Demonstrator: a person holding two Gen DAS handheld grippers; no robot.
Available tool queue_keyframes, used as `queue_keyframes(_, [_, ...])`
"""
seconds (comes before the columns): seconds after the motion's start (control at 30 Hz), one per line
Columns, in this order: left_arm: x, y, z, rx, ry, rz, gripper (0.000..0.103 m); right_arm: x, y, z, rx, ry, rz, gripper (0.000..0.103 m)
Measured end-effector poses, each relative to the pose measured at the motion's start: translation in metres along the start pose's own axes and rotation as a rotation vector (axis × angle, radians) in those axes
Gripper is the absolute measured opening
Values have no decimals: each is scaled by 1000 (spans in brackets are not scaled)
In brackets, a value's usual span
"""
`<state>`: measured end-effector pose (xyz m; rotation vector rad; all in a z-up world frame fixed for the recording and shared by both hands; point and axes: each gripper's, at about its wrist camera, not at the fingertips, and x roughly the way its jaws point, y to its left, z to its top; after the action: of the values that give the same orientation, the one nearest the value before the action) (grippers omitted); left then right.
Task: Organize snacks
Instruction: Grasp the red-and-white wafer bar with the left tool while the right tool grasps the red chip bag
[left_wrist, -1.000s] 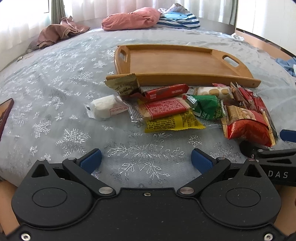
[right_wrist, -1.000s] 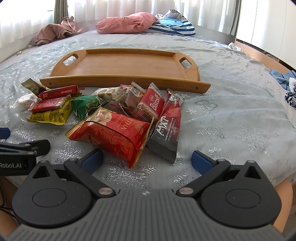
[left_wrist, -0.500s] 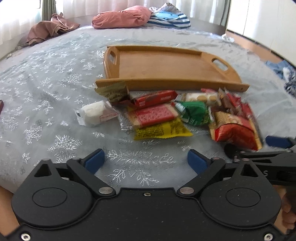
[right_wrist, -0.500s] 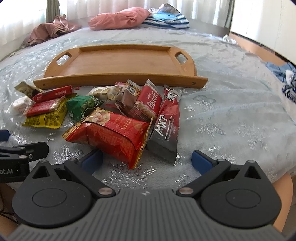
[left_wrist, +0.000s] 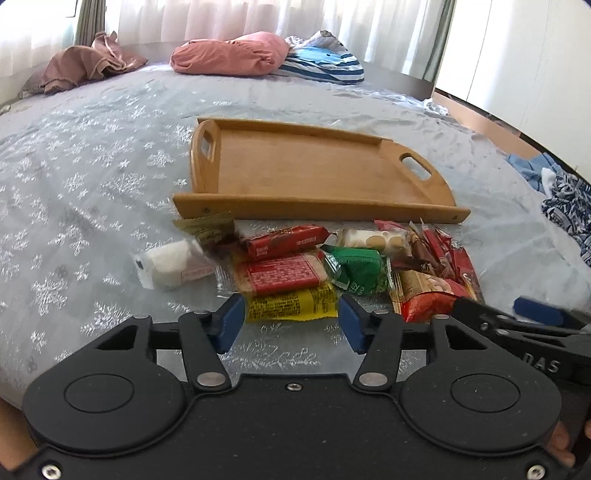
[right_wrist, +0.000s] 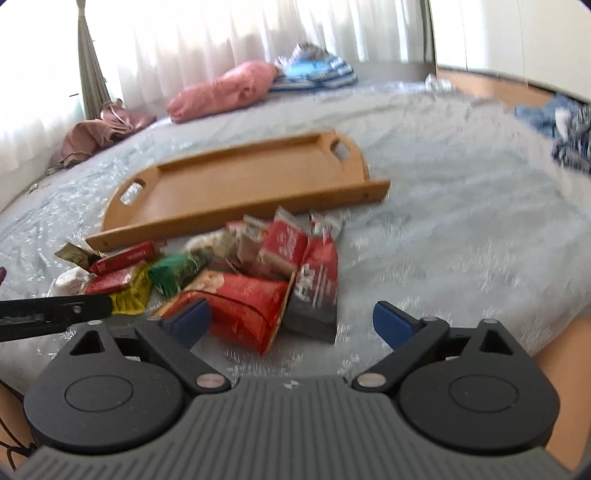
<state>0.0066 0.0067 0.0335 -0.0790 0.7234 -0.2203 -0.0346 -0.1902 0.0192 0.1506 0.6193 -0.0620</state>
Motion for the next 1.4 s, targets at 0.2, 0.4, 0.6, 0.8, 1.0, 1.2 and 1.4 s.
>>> queue_keyframes(0.2, [13,-6,1,31,-8,42,64,-3,16,-1,-103,-28,23,94])
queue_keyframes(0.4, [15,-9,5,75,-69,94,86,3,32,-7,-178,-29,40,92])
queue_keyframes(0.6, [36,0,11,47,-8,60,82,14,42,-3,-209,-37,47,92])
queue_keyframes(0.8, [42,6,12,10,26,7,64,25,48,-3,-237,-41,52,93])
queue_keyframes(1.0, [34,0,12,25,6,16,62,23,53,-2,-274,-67,70,78])
queue_keyframes(1.2, [20,-4,16,40,-25,15,62,17,45,1,-244,-65,83,73])
queue_keyframes(1.4, [7,-9,25,55,-65,7,62,7,35,7,-206,-77,72,71])
